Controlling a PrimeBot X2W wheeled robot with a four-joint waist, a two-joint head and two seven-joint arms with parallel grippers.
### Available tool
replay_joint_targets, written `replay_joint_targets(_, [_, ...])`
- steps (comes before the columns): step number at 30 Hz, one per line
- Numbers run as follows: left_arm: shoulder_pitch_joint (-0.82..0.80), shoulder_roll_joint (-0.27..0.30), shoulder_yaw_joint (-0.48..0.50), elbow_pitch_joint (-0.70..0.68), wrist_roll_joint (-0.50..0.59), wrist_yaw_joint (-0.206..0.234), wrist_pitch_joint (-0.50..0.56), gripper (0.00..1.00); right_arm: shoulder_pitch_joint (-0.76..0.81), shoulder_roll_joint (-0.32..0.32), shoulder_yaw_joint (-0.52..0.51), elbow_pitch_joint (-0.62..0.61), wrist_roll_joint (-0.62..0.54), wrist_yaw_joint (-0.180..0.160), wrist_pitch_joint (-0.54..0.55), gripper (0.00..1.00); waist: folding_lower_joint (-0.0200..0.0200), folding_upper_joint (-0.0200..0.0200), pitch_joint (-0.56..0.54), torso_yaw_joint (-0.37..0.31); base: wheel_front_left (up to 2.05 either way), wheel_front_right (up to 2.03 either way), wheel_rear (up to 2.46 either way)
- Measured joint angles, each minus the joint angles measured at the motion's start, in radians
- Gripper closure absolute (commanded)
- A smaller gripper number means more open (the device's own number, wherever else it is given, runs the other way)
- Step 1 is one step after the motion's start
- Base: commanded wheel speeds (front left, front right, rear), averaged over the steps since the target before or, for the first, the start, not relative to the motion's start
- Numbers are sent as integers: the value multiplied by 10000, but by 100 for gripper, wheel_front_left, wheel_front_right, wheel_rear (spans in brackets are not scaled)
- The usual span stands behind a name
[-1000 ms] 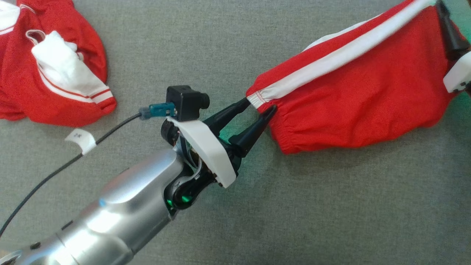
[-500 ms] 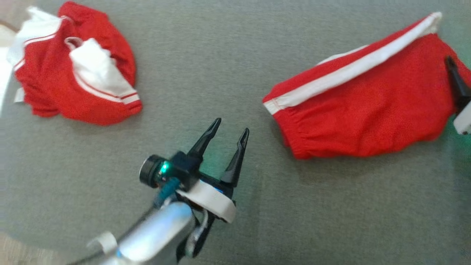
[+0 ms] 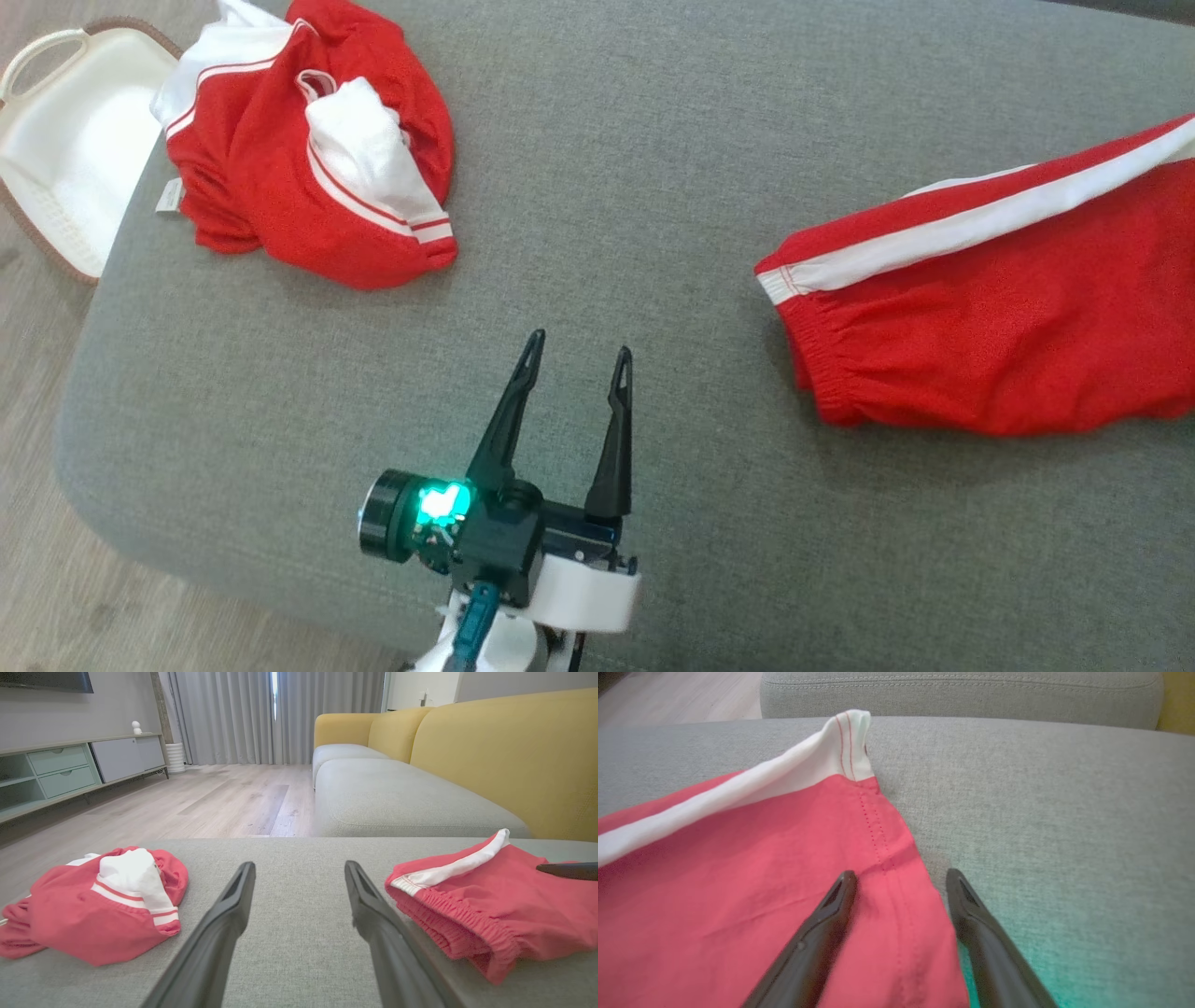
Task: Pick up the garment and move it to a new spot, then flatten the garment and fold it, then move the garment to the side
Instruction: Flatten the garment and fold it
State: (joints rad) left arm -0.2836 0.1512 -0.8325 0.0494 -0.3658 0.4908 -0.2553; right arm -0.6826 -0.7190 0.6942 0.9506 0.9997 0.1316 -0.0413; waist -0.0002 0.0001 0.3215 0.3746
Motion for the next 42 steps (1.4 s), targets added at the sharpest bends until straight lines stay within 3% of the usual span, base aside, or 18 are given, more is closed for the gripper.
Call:
replay_joint_targets(2, [168,-109,159,-67,270,-81,0,0,53,-8,75,-222,272,0,282,100,0,0,-41,-25,0,0,0])
replay_joint_targets(6, [472,-167,571,-127,702,-255,0,0,275,-12,207,-828,662,0,418,100,1,0,-92,-230,0,0,0])
replay_joint_targets(11, [653,-194,1001,-132,1170,-431,0,0,274,17,293,-627,646,0,-151,100,2,0,-138,-699,0,0,0])
replay_joint_targets(27, [683,-424,1881,144,1822,-1124,0,0,801,-230,-10,-228,779,0,-1384,100,2,0,-300,-3057,0,0,0])
replay_joint_targets(34, [686,-508,2040,330,1925,-1352,-2,0,264,-228,-13,-1294,-244,0,-1919,100,2,0,-468,-3451,0,0,0])
replay_joint_targets(42, [1011,-594,2197,518,2008,-1624,0,0,-68,29,-307,-3352,-2180,0,-2065,100,1,0,-777,-3268,0,0,0])
